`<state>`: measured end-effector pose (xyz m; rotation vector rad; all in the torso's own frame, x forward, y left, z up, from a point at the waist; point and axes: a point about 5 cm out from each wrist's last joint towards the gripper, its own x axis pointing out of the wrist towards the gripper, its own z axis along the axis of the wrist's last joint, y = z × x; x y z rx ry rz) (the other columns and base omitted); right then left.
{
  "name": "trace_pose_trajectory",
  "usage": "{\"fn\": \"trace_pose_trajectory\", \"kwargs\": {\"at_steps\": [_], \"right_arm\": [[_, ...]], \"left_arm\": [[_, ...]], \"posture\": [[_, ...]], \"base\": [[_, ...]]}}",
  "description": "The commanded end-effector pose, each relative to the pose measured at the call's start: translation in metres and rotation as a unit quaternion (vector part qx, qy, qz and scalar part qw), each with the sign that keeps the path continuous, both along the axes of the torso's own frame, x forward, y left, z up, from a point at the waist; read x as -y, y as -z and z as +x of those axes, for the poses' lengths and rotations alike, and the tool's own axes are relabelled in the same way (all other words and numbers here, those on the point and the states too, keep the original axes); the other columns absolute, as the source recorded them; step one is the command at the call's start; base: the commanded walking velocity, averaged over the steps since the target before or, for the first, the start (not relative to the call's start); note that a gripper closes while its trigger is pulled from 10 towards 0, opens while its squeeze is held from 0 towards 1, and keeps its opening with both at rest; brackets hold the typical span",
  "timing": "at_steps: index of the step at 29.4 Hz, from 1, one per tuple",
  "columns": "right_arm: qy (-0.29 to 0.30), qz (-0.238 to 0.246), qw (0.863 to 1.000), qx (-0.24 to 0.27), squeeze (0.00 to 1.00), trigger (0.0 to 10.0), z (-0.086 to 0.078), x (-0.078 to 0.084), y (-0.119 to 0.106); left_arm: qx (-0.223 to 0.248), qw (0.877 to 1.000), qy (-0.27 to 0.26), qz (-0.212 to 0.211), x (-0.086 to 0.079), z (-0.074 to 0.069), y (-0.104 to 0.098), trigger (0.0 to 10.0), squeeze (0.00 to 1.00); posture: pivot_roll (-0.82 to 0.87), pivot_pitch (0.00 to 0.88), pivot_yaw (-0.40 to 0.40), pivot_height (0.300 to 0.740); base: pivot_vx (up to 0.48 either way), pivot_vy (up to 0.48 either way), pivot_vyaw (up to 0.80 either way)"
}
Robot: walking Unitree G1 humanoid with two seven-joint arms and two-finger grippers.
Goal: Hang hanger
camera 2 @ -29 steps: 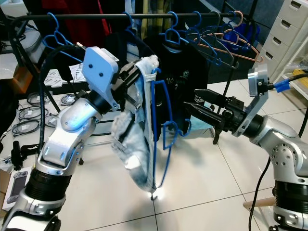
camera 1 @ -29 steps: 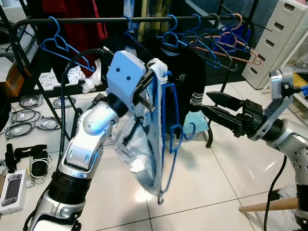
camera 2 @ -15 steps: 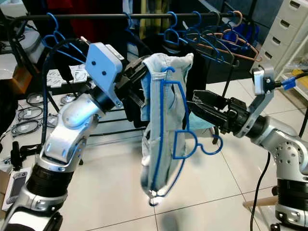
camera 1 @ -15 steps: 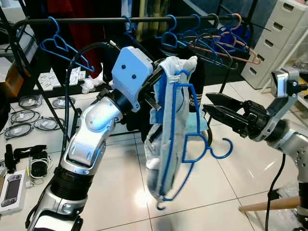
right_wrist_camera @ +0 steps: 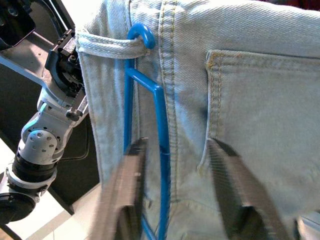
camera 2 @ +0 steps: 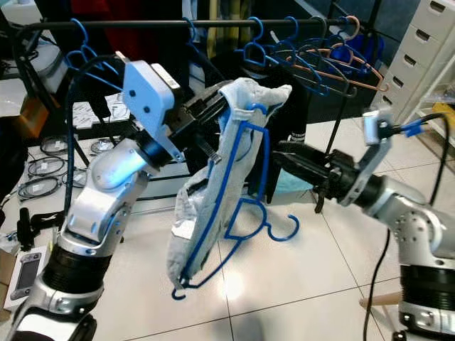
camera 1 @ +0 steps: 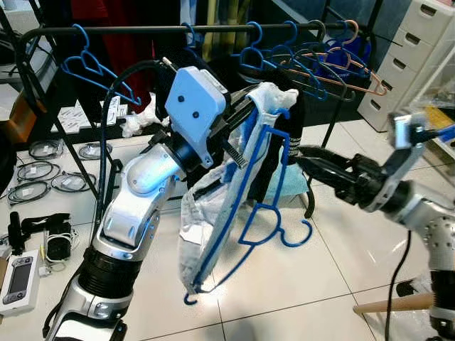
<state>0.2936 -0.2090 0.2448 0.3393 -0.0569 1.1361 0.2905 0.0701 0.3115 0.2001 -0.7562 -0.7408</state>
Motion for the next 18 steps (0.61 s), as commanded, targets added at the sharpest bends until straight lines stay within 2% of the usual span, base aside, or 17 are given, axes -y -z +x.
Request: {"fn": "trace_pose_trajectory", "kwargs": {"at_steps": [1,3,4,6,8,10,11,14,15,16,17,18], "right_arm": [[-0.02,-0.014,1.0,-0.003,0.0,3.8,-0.002,-0.009,0.003],[-0.045,-0.028,0.999,-0.009,0.0,3.8,-0.005,-0.018,0.008],[-0.051,-0.034,0.998,-0.01,0.0,4.7,-0.005,-0.021,0.009],[-0.054,-0.036,0.998,-0.01,0.0,4.7,-0.005,-0.022,0.01],[-0.057,-0.037,0.998,-0.009,0.0,3.8,-0.005,-0.024,0.01],[-0.059,-0.037,0.998,-0.007,0.0,3.8,-0.005,-0.025,0.01],[-0.061,-0.039,0.997,-0.004,0.0,2.9,-0.005,-0.027,0.009],[-0.061,-0.04,0.997,-0.002,0.0,2.9,-0.005,-0.028,0.008],[-0.057,-0.049,0.997,0.001,0.0,2.0,-0.004,-0.028,0.008],[-0.039,-0.087,0.995,-0.004,0.0,0.0,-0.001,-0.028,0.01],[-0.039,-0.087,0.995,-0.004,0.0,0.0,-0.001,-0.028,0.01],[-0.025,-0.114,0.993,-0.009,0.0,0.0,0.001,-0.027,0.012]], "left_arm": [[0.025,0.999,0.015,-0.017,0.0,-0.009,-0.008,10.0,0.0],[0.023,0.999,0.018,-0.021,0.0,-0.009,-0.008,10.0,0.0],[0.022,0.999,0.019,-0.024,0.001,-0.009,-0.007,10.0,0.0],[0.021,0.999,0.02,-0.025,0.001,-0.009,-0.007,10.0,0.0],[0.02,0.999,0.022,-0.027,0.002,-0.009,-0.007,10.0,0.0],[0.019,0.999,0.023,-0.028,0.003,-0.009,-0.006,10.0,0.0],[0.018,0.999,0.022,-0.028,0.003,-0.009,-0.005,10.0,0.0],[0.017,0.999,0.021,-0.028,0.003,-0.009,-0.005,10.0,0.0],[0.015,1.0,0.012,-0.022,0.001,-0.007,-0.002,10.0,0.0],[0.019,1.0,-0.012,0.003,-0.001,-0.003,0.003,10.0,0.0],[0.019,1.0,-0.012,0.003,-0.001,-0.003,0.003,10.0,0.0],[0.023,0.999,-0.029,0.022,-0.002,0.0,0.006,10.0,0.0]], "posture": [[-0.08,0.142,0.014,0.74],[-0.08,0.142,0.014,0.74],[-0.08,0.141,0.012,0.74],[-0.08,0.141,0.012,0.74],[-0.08,0.142,0.011,0.74],[-0.08,0.141,0.01,0.74],[-0.08,0.141,0.009,0.74],[-0.08,0.141,0.009,0.74],[-0.08,0.14,0.008,0.74],[-0.08,0.141,0.008,0.74],[-0.08,0.141,0.008,0.74],[-0.08,0.142,0.008,0.74]], "base": [[0.0,0.0,0.0],[0.0,0.0,0.0],[0.0,0.0,0.0],[0.0,0.0,0.0],[0.0,0.0,0.0],[0.0,0.0,0.0],[0.0,0.0,0.0],[0.0,0.0,0.0],[0.0,0.0,0.0],[0.0,0.0,0.0],[0.0,0.0,0.0],[0.0,0.0,0.0]]}}
